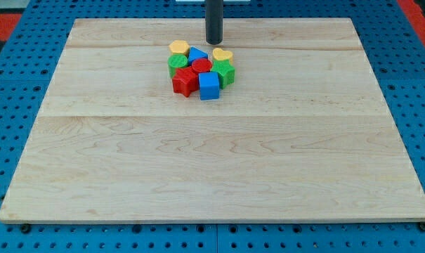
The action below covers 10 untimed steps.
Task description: Move the yellow hexagon towards the center left
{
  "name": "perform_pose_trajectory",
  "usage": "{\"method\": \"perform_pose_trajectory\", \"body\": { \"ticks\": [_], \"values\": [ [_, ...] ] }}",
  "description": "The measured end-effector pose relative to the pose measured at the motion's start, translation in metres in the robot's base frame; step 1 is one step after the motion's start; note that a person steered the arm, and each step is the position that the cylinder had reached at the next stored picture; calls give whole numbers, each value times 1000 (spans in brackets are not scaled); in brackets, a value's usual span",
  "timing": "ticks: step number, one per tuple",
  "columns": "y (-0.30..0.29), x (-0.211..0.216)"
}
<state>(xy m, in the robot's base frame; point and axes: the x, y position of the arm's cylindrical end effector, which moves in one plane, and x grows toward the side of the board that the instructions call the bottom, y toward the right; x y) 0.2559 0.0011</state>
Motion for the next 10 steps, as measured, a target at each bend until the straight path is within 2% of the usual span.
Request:
{"method": "perform_pose_trajectory", "body": {
  "ticks": [1,2,3,4,5,6,7,8,10],
  "values": [
    [0,0],
    [-43,-10],
    [-116,-32],
    [-140,4],
    [-122,55],
    [-74,64],
    [-29,54],
    [-42,25],
    [-71,30]
  ]
}}
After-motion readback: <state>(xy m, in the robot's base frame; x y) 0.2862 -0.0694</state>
